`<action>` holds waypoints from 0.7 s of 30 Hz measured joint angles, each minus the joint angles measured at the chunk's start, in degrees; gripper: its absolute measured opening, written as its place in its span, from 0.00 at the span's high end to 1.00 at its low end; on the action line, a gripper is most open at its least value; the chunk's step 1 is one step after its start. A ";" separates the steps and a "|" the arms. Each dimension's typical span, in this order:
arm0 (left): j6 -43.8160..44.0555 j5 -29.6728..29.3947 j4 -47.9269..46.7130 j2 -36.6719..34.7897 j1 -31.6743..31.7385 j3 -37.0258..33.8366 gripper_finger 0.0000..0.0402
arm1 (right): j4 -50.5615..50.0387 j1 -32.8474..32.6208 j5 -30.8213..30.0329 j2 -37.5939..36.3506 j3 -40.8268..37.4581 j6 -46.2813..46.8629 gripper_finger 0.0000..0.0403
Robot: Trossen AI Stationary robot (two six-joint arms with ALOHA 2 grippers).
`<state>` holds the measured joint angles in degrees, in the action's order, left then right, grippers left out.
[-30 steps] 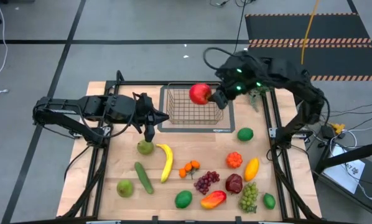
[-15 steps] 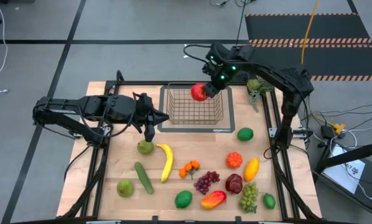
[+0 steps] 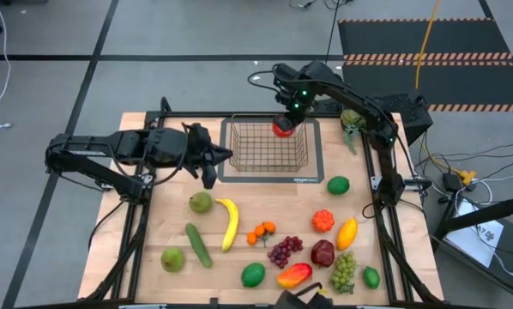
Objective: Build produce basket
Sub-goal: Put the red apple into the brown wire basket
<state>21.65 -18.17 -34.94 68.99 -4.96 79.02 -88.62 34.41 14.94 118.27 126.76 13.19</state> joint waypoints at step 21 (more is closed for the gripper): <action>-0.34 0.02 -0.02 0.00 3.13 0.00 0.92 | -1.02 0.45 -4.65 8.23 -0.51 -5.36 0.99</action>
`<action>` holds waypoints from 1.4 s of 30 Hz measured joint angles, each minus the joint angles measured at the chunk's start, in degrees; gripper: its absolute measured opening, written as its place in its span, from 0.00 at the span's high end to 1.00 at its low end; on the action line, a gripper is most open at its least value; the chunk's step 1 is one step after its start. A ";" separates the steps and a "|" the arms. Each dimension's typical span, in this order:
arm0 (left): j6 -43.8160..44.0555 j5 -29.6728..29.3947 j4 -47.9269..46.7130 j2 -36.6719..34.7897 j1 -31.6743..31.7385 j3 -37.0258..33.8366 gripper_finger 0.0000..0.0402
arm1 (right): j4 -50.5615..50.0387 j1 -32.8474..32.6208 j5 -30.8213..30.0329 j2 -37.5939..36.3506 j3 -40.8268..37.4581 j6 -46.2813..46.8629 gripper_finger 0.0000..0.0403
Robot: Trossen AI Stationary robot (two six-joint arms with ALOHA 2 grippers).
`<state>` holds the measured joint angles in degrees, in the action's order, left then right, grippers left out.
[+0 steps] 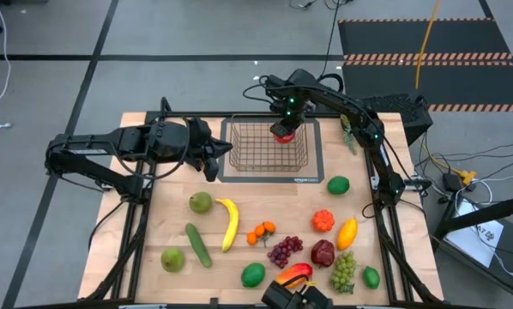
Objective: Build produce basket
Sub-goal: Put the red apple into the brown wire basket, then put the top dark red apple into the brown wire basket
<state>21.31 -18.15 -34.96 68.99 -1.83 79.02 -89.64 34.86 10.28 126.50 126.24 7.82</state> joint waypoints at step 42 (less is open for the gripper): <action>-1.67 1.81 -13.83 0.00 3.92 0.00 0.92 | 7.38 -3.85 -5.53 -21.85 -7.03 2.23 0.60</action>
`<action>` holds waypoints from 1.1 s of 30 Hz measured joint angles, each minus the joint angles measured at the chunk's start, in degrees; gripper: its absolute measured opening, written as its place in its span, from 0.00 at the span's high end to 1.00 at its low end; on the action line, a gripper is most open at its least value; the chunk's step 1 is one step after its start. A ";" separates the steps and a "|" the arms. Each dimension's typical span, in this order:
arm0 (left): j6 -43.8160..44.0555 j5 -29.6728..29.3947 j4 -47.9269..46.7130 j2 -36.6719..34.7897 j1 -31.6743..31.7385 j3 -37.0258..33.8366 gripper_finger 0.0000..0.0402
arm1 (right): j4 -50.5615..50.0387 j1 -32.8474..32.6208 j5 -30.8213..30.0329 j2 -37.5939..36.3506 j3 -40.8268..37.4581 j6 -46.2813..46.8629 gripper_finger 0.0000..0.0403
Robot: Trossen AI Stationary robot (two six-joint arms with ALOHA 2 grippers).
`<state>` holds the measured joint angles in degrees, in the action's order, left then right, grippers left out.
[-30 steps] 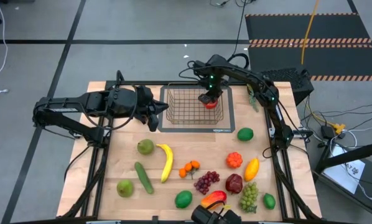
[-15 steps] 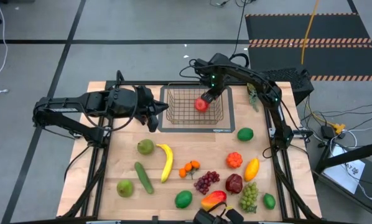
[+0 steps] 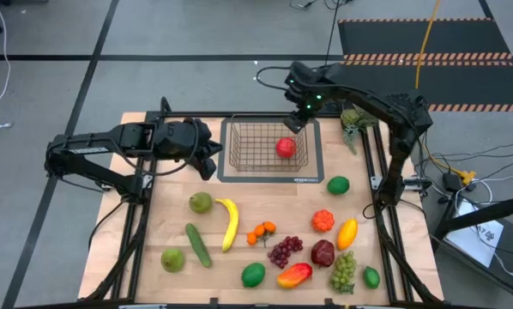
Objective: Build produce basket
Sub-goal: Put the top dark red apple into the brown wire basket
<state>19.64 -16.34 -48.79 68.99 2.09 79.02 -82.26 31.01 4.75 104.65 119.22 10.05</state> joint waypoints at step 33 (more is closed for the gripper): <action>13.91 7.26 -33.88 0.00 2.84 -0.09 0.92 | 9.64 -24.14 -7.93 -14.06 0.00 17.72 0.60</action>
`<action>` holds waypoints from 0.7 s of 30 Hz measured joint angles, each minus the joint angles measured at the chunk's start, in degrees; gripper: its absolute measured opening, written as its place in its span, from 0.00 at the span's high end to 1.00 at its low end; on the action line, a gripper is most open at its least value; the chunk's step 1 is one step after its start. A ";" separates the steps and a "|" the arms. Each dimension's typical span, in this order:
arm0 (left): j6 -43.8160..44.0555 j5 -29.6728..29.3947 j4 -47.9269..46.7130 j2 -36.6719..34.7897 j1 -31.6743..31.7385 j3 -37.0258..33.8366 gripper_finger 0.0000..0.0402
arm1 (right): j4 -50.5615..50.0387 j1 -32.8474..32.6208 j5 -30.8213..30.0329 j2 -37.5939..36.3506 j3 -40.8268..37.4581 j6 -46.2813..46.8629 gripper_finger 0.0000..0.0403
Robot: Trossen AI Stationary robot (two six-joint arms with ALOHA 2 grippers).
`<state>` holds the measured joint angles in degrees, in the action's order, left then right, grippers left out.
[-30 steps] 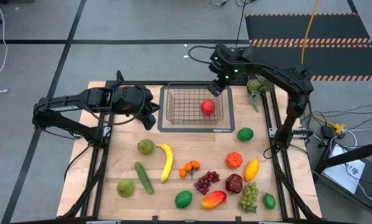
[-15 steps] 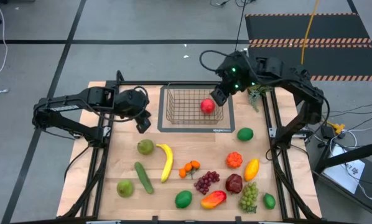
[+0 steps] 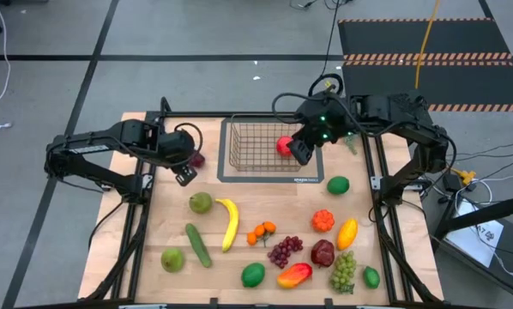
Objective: Build produce basket
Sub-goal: Put the top dark red apple into the brown wire basket
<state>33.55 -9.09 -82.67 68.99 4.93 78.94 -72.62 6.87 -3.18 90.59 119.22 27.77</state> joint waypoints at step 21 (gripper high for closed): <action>-44.49 0.90 10.14 0.02 7.90 -13.05 0.43 | -4.73 0.18 0.09 -1.48 0.02 -11.95 0.60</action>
<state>-10.94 -8.19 -72.53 69.01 12.83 65.89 -77.35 7.04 -3.09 89.11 119.24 15.82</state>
